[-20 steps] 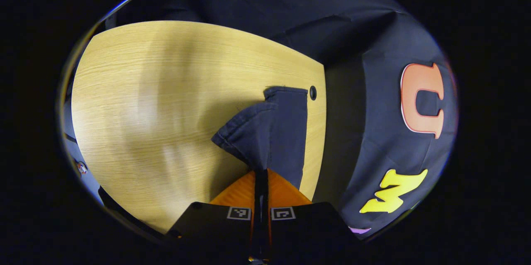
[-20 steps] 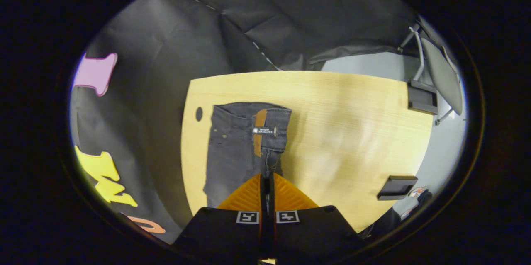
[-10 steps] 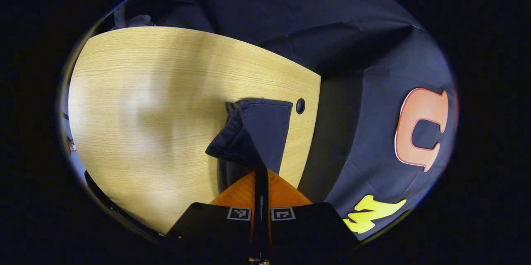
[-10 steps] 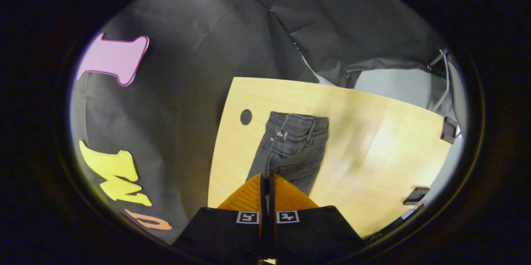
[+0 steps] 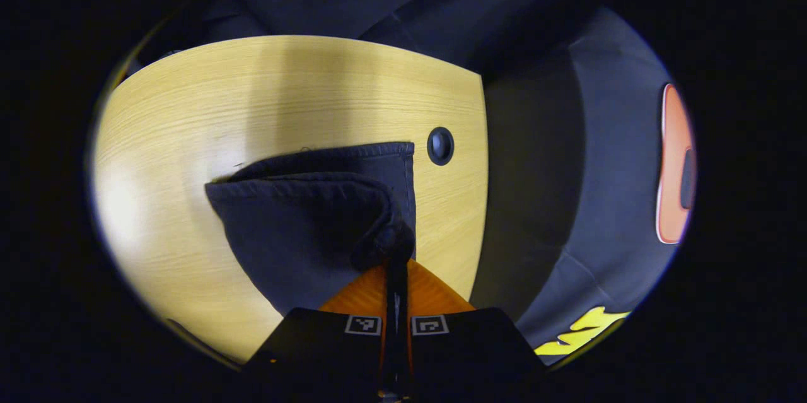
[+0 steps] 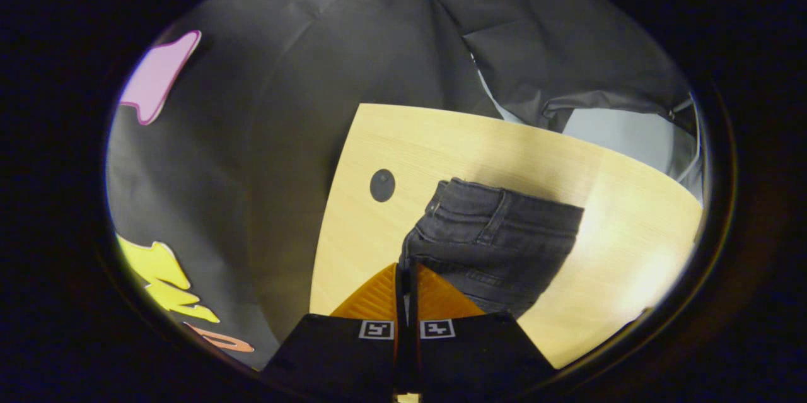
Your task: Grasp the waist and the cuffs of the jeans and fold them to make the two legs overlap; first hold the waist and fold one-third of the jeans toward the cuffs, then hold the cuffs and fold the remaining one-third in the same direction to finish folding.
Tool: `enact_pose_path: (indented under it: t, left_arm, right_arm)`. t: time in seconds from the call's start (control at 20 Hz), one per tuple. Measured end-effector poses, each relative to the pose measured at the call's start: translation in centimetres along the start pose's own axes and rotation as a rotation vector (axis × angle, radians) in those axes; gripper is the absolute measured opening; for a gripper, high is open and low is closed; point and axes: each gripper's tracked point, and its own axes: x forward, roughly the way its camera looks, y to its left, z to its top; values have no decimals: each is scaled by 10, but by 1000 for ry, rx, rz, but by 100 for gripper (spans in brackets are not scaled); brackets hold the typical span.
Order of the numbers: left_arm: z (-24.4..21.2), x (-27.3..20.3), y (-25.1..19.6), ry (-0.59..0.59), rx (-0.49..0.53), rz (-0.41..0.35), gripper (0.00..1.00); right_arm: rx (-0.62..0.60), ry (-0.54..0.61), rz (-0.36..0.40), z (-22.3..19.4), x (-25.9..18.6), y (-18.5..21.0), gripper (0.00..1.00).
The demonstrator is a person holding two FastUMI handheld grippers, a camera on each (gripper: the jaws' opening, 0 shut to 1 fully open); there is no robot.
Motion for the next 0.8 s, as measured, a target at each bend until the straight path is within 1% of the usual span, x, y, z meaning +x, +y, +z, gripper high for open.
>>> enact_pose_path:
  t: [0.1, 0.25, 0.35, 0.4, 0.45, 0.5, 0.55, 0.6, 0.65, 0.7, 0.75, 0.8]
  left_arm:
    - [2, 20, 3, 7, 23, 27, 4]
    - [3, 43, 16, 12, 41, 90, 4]
    - [6, 45, 8, 8, 25, 61, 5]
    - [7, 39, -2, 16, 38, 45, 11]
    - [5, 39, -10, 21, 63, 38, 13]
    - [4, 35, -20, 18, 88, 29, 32]
    - [2, 29, -27, 15, 119, 40, 51]
    - [2, 25, -29, 10, 147, 83, 69]
    - [2, 17, -34, 11, 176, 101, 88]
    - [1, 9, -46, 7, 189, 77, 99]
    - [2, 0, -58, -2, 208, 60, 99]
    - [3, -12, -69, -15, 229, 51, 99]
  right_arm:
    - [-15, 2, -23, 5, 24, -4, 0]
    - [-29, 15, -53, 7, 50, -11, 0]
    - [-34, 15, -51, 8, 62, -11, 1]
    - [-31, 10, -38, 10, 65, -9, 0]
    - [-28, 4, -16, 11, 68, -4, 6]
    - [-29, 4, -11, 11, 66, -5, 7]
    - [-37, -3, -7, 12, 66, -6, 20]
    - [-48, -5, 0, 14, 67, -5, 29]
    - [-54, -5, 26, 13, 62, 0, 38]
    - [-55, -18, 47, 15, 57, 6, 54]
    - [-66, -43, 64, 21, 52, 9, 71]
    - [-80, -74, 78, 28, 43, 13, 92]
